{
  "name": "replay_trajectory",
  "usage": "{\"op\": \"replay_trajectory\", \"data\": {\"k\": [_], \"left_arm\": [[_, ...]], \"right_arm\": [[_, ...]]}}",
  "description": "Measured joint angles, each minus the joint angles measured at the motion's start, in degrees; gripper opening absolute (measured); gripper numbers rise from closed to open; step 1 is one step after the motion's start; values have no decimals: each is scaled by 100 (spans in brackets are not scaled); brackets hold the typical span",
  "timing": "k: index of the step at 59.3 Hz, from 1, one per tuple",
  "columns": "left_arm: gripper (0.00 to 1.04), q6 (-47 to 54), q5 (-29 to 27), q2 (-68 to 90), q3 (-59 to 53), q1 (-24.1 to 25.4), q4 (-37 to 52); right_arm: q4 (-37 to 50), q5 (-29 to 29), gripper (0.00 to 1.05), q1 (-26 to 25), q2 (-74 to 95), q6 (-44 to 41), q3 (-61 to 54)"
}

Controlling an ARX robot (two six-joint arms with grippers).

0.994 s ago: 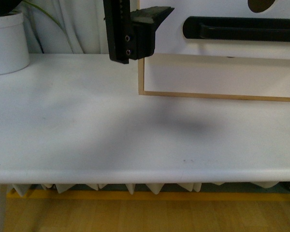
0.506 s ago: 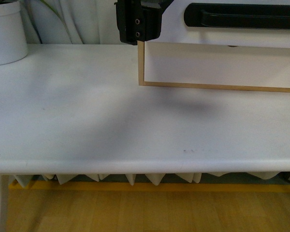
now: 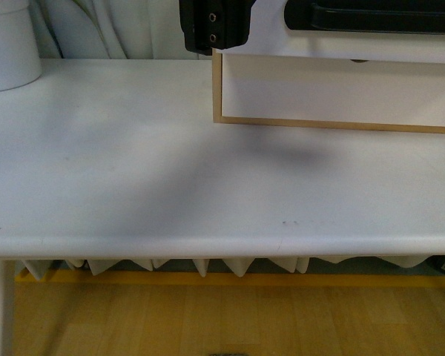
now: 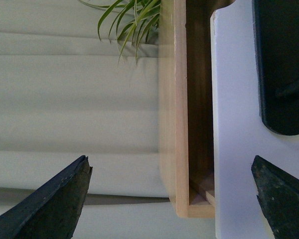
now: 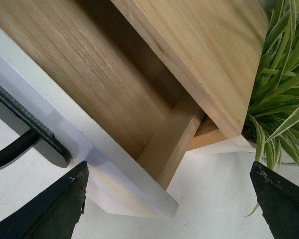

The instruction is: Close drawer sideways

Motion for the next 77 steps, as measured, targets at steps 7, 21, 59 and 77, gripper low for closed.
{"op": "replay_trajectory", "data": {"k": [7, 21, 59, 77], "left_arm": [[98, 17, 0, 22, 7, 0, -9], [98, 70, 0, 260, 254, 0, -17], [98, 267, -431, 1556, 1814, 15, -120], [98, 245, -437, 1906, 2347, -42, -289]], "right_arm": [[111, 22, 95, 0, 52, 46, 4], [323, 46, 95, -4, 181, 136, 57], [828, 170, 95, -79, 1117, 516, 793], [1054, 236, 95, -109, 1375, 708, 903]]}}
